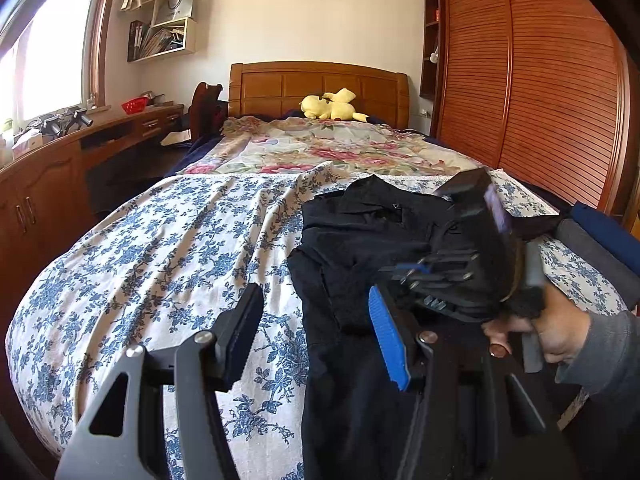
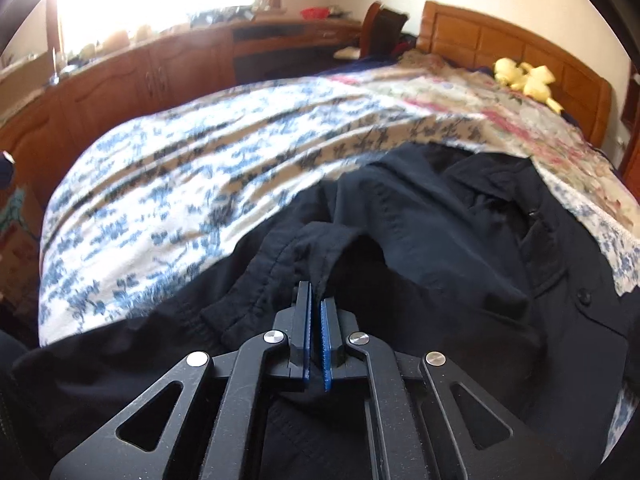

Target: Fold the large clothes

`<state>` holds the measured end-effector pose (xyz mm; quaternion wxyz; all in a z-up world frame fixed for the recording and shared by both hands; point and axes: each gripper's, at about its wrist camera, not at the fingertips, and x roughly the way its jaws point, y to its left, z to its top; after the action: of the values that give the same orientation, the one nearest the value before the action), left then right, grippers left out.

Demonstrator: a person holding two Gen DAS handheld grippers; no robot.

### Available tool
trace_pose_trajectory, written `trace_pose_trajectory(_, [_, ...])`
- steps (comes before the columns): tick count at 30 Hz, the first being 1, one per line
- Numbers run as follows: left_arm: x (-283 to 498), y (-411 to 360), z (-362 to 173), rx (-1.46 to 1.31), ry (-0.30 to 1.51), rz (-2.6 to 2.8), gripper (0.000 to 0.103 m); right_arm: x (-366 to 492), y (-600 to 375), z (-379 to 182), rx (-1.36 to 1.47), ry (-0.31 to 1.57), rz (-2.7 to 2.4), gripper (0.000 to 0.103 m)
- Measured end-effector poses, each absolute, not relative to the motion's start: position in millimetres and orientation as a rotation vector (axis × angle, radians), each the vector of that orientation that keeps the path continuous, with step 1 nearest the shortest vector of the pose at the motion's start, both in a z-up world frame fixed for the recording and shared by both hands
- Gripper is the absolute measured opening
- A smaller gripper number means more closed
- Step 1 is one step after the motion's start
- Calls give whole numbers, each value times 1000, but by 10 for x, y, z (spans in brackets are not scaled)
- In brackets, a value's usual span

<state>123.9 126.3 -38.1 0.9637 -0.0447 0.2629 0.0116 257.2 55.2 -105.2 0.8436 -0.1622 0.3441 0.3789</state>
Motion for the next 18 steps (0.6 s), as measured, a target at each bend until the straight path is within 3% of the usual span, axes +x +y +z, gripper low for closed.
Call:
trace_pose_trajectory(9, [1234,1164,-372,-82,531,8,54,2324,29,-451,-259,574,801,1])
trace_pose_trajectory(18, [1256,1032,-374,-68,532,-18,54,2073,-686,-287,-212,538,734,1])
